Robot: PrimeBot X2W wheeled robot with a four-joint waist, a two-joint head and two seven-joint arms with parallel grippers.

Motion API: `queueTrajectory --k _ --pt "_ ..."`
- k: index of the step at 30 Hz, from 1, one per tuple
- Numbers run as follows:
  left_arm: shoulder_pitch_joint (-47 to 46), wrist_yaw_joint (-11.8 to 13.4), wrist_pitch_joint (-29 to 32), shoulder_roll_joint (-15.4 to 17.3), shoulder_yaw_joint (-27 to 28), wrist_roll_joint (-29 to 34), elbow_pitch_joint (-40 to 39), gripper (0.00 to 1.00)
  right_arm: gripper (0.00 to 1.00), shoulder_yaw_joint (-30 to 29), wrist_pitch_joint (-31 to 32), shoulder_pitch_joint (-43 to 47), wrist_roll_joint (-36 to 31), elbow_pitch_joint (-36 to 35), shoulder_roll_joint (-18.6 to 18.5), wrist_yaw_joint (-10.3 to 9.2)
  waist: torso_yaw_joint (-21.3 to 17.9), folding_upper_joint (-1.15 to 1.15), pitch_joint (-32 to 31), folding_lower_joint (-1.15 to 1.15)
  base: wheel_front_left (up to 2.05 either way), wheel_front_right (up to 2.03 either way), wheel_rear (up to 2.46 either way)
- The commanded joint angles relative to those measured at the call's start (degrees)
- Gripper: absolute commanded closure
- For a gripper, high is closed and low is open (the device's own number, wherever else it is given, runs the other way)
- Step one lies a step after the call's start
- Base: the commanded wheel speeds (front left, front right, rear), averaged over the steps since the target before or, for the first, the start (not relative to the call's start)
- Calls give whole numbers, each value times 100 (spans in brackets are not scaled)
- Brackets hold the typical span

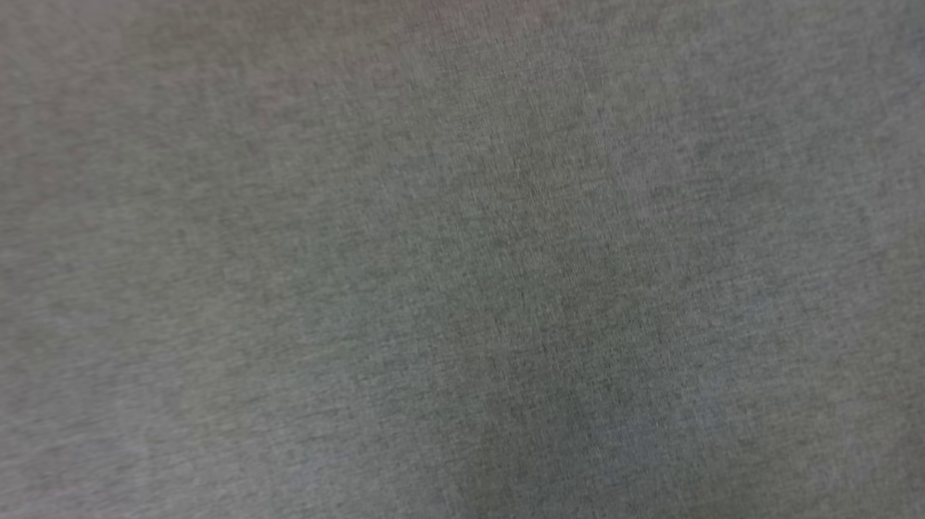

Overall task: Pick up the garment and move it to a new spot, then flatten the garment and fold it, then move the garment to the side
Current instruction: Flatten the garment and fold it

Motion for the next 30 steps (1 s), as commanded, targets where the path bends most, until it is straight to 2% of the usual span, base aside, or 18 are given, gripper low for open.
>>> queueTrajectory --k 1,9,15,23,30 --pt "-133 -31 -57 -4 32 -7 104 100 100 48 -139 -200 -36 151 62 -8 -150 0 490 -1 0 0 0" --pt "-303 -140 -423 -135 120 -168 704 100 100 489 -843 -806 -41 1106 314 -8 -170 0 1074 -1 0 0 0" --pt "25 -314 -762 -332 150 -382 1233 100 100 709 -1261 -751 67 1873 546 -8 -80 0 1115 -1 0 0 0" --pt "1116 -637 -1320 -666 224 -783 1873 100 100 909 -1706 244 361 2674 691 -8 93 0 424 -1 0 0 0" --pt "2994 -815 -1576 -938 353 -1167 1970 100 100 1013 -1858 2054 812 2657 538 -8 250 0 -706 -1 0 0 0"
